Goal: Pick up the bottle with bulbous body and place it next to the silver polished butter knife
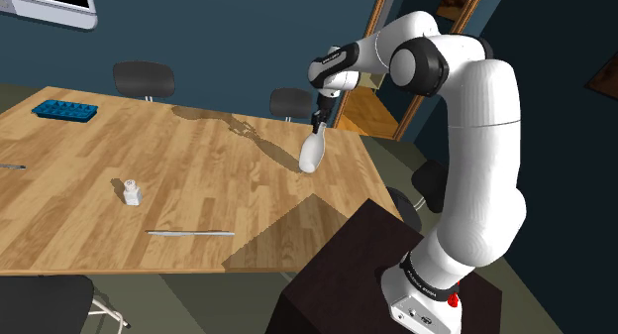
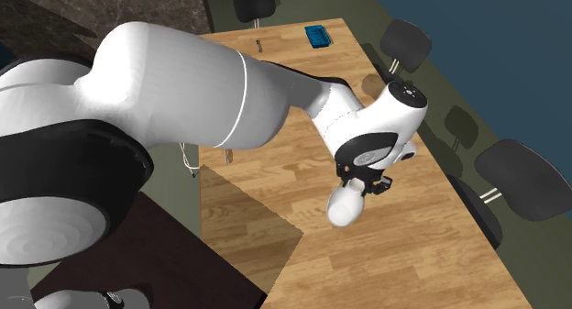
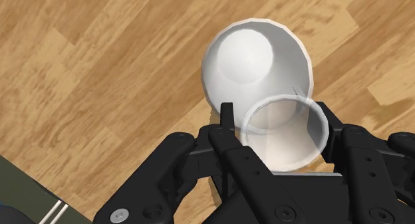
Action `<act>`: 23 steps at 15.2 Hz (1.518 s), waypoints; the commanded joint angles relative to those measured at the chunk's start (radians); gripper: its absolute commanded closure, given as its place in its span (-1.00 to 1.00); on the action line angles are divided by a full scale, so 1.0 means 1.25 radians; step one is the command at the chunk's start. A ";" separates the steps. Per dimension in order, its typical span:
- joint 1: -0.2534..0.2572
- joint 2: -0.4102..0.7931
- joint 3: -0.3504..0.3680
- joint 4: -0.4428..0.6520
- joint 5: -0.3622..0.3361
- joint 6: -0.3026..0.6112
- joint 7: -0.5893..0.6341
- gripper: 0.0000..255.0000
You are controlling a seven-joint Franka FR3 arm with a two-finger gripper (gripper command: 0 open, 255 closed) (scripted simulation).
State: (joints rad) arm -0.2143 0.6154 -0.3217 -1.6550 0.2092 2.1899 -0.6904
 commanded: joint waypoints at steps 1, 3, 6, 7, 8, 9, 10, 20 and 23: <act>0.002 -0.014 -0.003 0.001 -0.004 -0.014 0.002 1.00; 0.004 -0.026 -0.006 0.005 -0.009 -0.029 0.004 1.00; 0.006 -0.043 -0.010 0.012 -0.015 -0.053 0.008 1.00; 0.007 -0.048 -0.012 0.015 -0.017 -0.061 0.009 1.00; 0.008 -0.053 -0.013 0.018 -0.019 -0.069 0.010 1.00; 0.009 -0.059 -0.014 0.021 -0.021 -0.077 0.011 1.00; 0.009 -0.064 -0.015 0.024 -0.023 -0.085 0.012 1.00; 0.013 -0.107 -0.025 0.069 -0.040 -0.172 0.022 1.00; 0.014 -0.117 -0.027 0.087 -0.045 -0.199 0.025 1.00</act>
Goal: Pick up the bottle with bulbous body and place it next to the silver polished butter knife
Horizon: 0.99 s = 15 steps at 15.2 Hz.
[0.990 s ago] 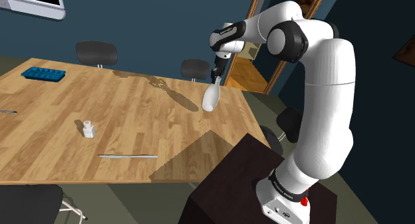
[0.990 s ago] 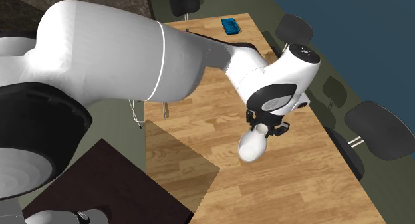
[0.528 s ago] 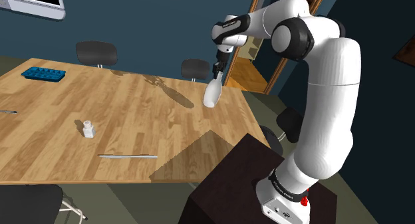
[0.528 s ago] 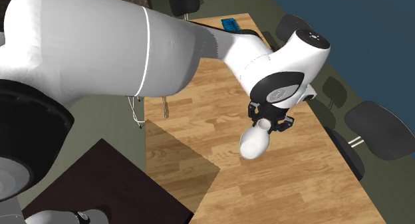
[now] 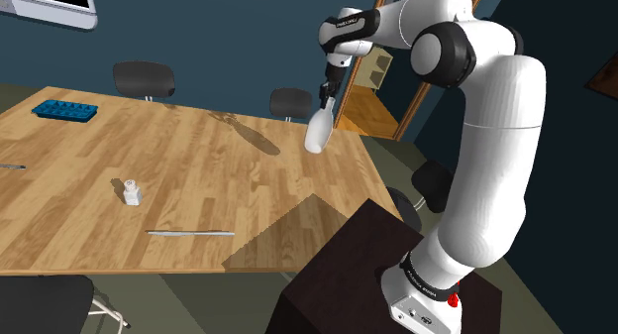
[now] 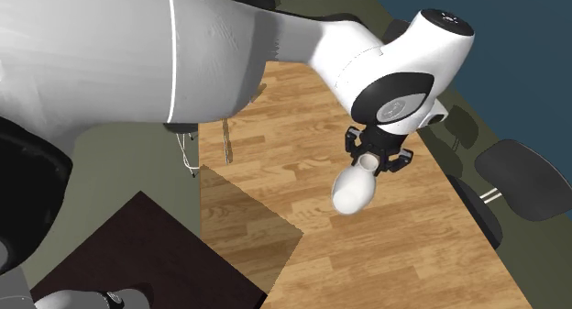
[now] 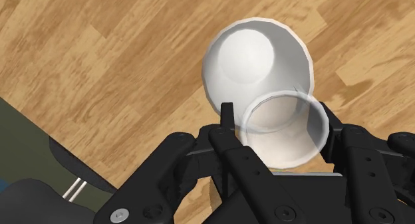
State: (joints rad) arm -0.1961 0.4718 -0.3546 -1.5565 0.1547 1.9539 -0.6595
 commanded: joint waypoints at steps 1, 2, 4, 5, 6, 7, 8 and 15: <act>-0.001 -0.005 -0.002 0.014 -0.002 -0.019 0.001 1.00; -0.001 -0.008 -0.002 0.021 -0.004 -0.029 0.002 1.00; -0.001 -0.014 -0.003 0.035 -0.006 -0.047 0.003 1.00; -0.001 -0.016 -0.004 0.042 -0.007 -0.057 0.004 1.00; -0.001 -0.018 -0.005 0.050 -0.008 -0.067 0.004 1.00; -0.001 -0.021 -0.005 0.057 -0.009 -0.076 0.005 1.00; -0.002 -0.022 -0.006 0.065 -0.010 -0.086 0.006 1.00; -0.005 -0.031 -0.008 0.129 -0.014 -0.157 0.009 1.00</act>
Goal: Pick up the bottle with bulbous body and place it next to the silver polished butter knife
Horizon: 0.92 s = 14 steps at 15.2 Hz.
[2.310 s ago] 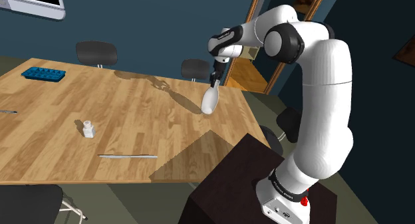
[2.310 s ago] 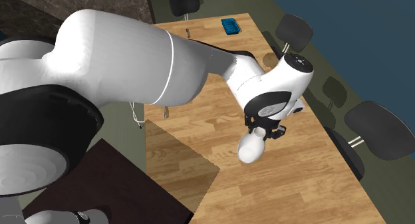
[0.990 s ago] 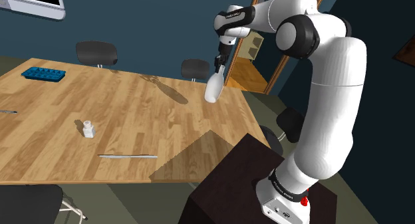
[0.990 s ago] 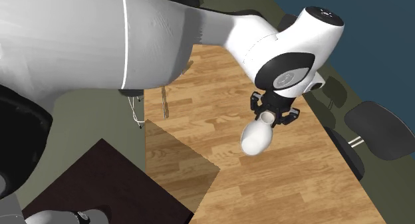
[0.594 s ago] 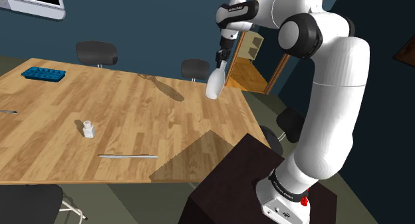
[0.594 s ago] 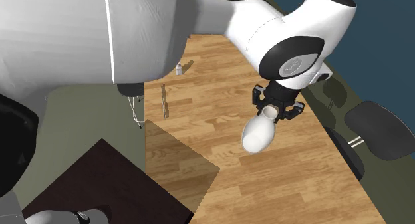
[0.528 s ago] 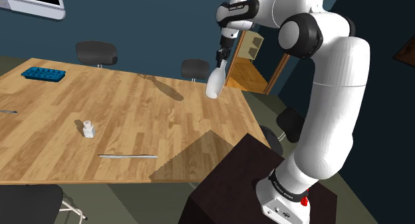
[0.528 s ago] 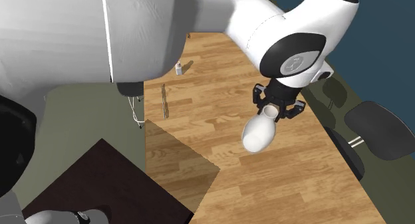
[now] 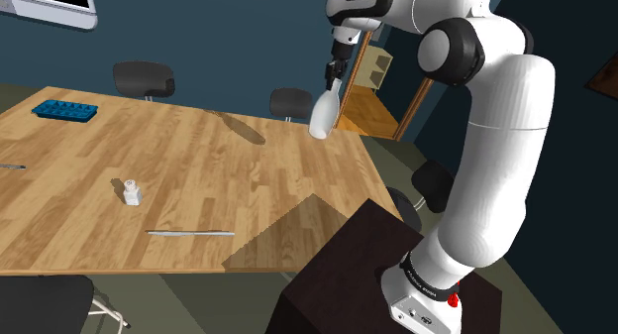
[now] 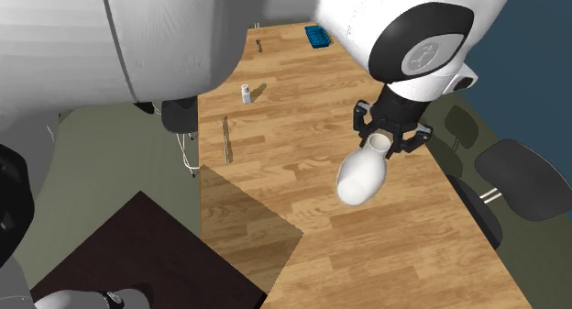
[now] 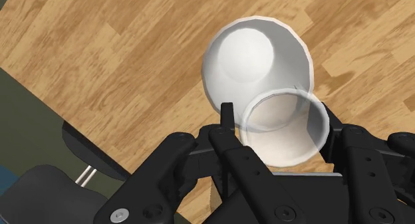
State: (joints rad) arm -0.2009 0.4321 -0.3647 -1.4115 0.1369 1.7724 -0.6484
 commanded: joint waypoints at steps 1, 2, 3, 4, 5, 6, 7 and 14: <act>-0.002 0.001 -0.001 0.023 0.000 -0.022 0.000 1.00; -0.003 0.000 -0.001 0.034 -0.001 -0.033 0.001 1.00; -0.004 0.001 -0.001 0.045 -0.001 -0.044 0.001 1.00; -0.005 0.001 -0.002 0.056 -0.001 -0.055 0.001 1.00; -0.006 0.001 -0.002 0.068 -0.001 -0.066 0.002 1.00; -0.007 0.002 -0.002 0.080 -0.001 -0.077 0.002 1.00; -0.009 0.003 -0.002 0.092 0.000 -0.088 0.002 1.00; -0.021 0.019 -0.003 0.192 0.004 -0.173 0.003 1.00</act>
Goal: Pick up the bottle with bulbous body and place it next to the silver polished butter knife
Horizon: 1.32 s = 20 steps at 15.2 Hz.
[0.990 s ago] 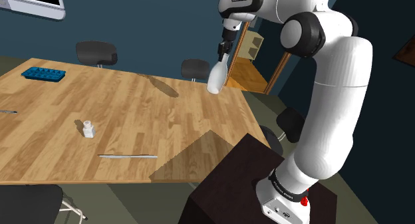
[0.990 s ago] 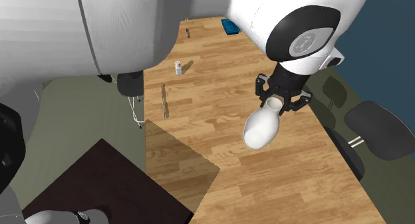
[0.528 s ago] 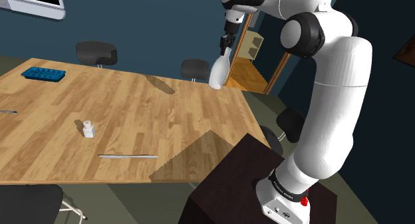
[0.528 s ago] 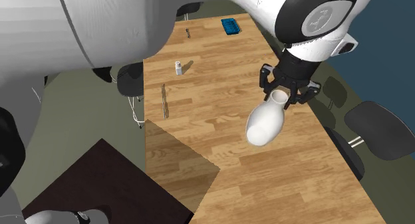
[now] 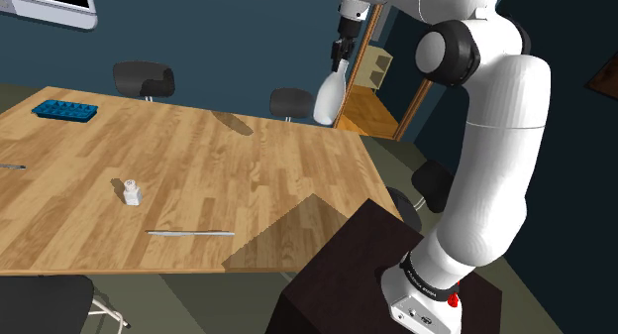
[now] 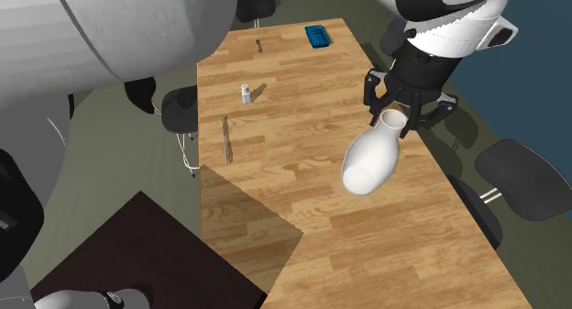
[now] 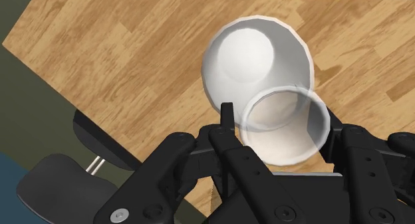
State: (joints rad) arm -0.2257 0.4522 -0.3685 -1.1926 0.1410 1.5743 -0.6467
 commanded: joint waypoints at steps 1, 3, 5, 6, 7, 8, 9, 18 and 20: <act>-0.004 0.007 0.000 0.034 0.002 -0.027 0.001 1.00; -0.007 0.012 0.000 0.059 0.004 -0.046 0.001 1.00; 0.034 -0.058 0.002 -0.045 -0.019 -0.010 0.030 1.00; 0.053 -0.089 0.004 -0.090 -0.029 0.005 0.045 1.00; 0.070 -0.120 0.007 -0.132 -0.039 0.018 0.062 1.00; 0.087 -0.148 0.010 -0.171 -0.049 0.030 0.079 1.00; 0.102 -0.175 0.015 -0.207 -0.059 0.041 0.096 1.00; 0.207 -0.376 0.081 -0.452 -0.118 0.095 0.267 1.00; 0.225 -0.411 0.101 -0.491 -0.125 0.101 0.306 1.00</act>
State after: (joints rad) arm 0.0426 -0.0369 -0.2557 -1.7750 -0.0102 1.6921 -0.2925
